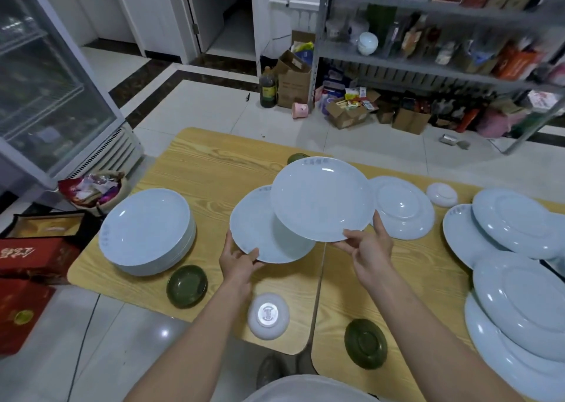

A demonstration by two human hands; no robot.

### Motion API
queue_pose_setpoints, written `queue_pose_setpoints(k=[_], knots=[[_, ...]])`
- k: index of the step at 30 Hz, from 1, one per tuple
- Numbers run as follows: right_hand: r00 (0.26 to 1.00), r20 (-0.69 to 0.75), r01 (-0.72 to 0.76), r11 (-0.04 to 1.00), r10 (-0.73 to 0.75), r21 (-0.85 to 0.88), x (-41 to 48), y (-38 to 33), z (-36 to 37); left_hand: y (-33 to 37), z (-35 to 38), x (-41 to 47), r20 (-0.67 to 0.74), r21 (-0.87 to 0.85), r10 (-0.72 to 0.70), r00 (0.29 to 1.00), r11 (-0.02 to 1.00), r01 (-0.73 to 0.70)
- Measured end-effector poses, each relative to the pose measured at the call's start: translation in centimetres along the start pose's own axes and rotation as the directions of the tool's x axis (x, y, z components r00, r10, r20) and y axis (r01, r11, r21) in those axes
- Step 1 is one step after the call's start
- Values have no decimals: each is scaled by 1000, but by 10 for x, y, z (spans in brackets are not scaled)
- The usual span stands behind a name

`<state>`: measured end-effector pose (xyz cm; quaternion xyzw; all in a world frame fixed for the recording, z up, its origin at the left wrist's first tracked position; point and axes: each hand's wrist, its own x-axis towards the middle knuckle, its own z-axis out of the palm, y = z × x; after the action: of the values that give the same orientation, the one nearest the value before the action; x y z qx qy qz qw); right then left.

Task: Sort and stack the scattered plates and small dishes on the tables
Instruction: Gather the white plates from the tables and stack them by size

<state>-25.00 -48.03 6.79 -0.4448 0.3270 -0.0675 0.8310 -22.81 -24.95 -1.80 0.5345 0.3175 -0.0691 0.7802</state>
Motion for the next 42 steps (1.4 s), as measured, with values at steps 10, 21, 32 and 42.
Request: queue_pose_setpoints(k=[10,21,32,42], knots=[[998,-19,-67,996,65,-67,12,18,3,-7,-3,22,-83,131,60,995,990,-49],[983,-34,-183,967,180,-177,23,54,13,-7,-9,34,-68,226,59,996,973,-42],[985,-12,-167,936,171,-310,34,73,27,4,-14,27,119,167,26,993,985,-46],[992,-115,-113,832,60,-544,40,83,35,4,-11,28,86,157,-12,996,988,-1]])
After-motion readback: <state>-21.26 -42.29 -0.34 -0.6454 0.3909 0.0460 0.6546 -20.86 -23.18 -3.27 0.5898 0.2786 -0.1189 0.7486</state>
